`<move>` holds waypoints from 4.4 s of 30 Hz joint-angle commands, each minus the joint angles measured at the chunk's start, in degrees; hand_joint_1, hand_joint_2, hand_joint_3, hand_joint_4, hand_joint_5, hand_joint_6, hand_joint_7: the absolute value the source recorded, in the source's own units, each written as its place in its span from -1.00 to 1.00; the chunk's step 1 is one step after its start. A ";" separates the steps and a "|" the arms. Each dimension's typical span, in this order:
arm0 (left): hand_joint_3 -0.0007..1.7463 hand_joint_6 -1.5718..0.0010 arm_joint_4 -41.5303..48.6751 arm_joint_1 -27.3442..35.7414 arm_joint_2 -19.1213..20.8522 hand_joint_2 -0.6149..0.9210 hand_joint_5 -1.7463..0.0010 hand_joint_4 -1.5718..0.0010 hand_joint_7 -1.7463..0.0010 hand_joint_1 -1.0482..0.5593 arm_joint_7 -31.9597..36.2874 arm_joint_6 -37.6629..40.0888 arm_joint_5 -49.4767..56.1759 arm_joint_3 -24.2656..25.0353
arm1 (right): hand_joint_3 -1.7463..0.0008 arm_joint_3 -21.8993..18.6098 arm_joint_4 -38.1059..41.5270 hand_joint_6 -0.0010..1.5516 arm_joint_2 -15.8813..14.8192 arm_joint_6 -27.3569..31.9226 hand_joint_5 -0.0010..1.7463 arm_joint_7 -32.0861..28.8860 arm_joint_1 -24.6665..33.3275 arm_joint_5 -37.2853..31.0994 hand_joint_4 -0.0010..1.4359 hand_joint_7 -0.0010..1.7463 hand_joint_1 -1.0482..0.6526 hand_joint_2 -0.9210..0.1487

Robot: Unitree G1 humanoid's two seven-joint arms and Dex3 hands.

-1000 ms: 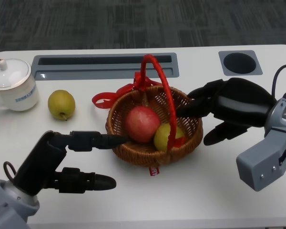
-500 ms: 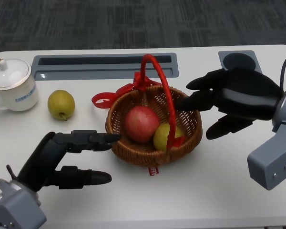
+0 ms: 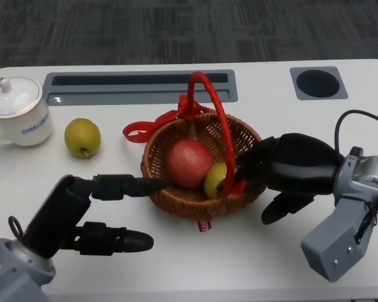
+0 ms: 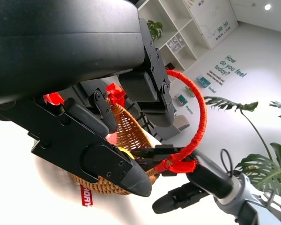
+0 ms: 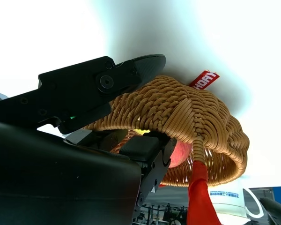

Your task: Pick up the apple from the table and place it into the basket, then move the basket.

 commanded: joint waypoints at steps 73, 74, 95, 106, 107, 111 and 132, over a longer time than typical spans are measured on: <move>-1.00 -0.23 -15.74 13.66 4.31 0.67 1.00 -0.31 0.99 -0.23 2.10 -0.82 -2.86 9.32 | 0.90 -2.60 22.84 0.31 5.39 33.10 -0.49 7.63 -8.84 10.06 0.28 -1.00 -0.22 -1.00; -1.00 -0.23 -16.35 14.40 4.47 0.67 1.00 -0.31 0.99 -0.23 1.98 -0.86 -2.99 9.30 | 0.88 -3.33 22.91 0.30 5.43 34.08 -0.62 8.00 -9.01 10.57 0.32 -1.00 -0.22 -1.00; -1.00 -0.23 -23.23 23.68 7.97 0.69 0.99 -0.33 1.00 -0.20 -1.28 -3.57 -7.65 8.98 | 1.00 -15.71 23.01 -0.11 5.92 42.17 -1.00 12.46 -9.10 17.69 0.12 -1.00 -0.42 -0.70; -1.00 -0.22 -23.40 22.35 6.95 0.69 1.00 -0.32 1.00 -0.25 -0.96 -2.28 -5.08 8.81 | 1.00 -16.48 22.67 -0.61 4.78 40.37 -0.63 15.25 -9.98 17.23 -0.19 -0.99 -0.91 -0.66; -1.00 -0.23 -23.28 22.14 6.84 0.69 1.00 -0.32 1.00 -0.26 -0.91 -2.29 -4.88 8.76 | 0.99 -16.36 22.61 -0.64 4.41 39.91 -0.75 14.93 -10.05 16.97 -0.16 -1.00 -0.93 -0.67; -1.00 -0.24 -23.07 21.47 6.45 0.67 0.99 -0.32 0.99 -0.25 -1.07 -1.83 -5.80 7.87 | 0.99 -15.95 22.36 -0.70 3.02 38.36 -0.94 13.28 -10.22 16.19 -0.31 -1.00 -0.98 -0.73; -1.00 -0.25 -19.59 16.69 5.72 0.67 0.99 -0.35 0.99 -0.26 -0.98 -2.46 -6.32 6.67 | 0.99 -21.88 21.51 -0.63 -3.55 31.71 -0.99 11.29 -8.65 21.14 -0.45 -1.00 -0.95 -0.75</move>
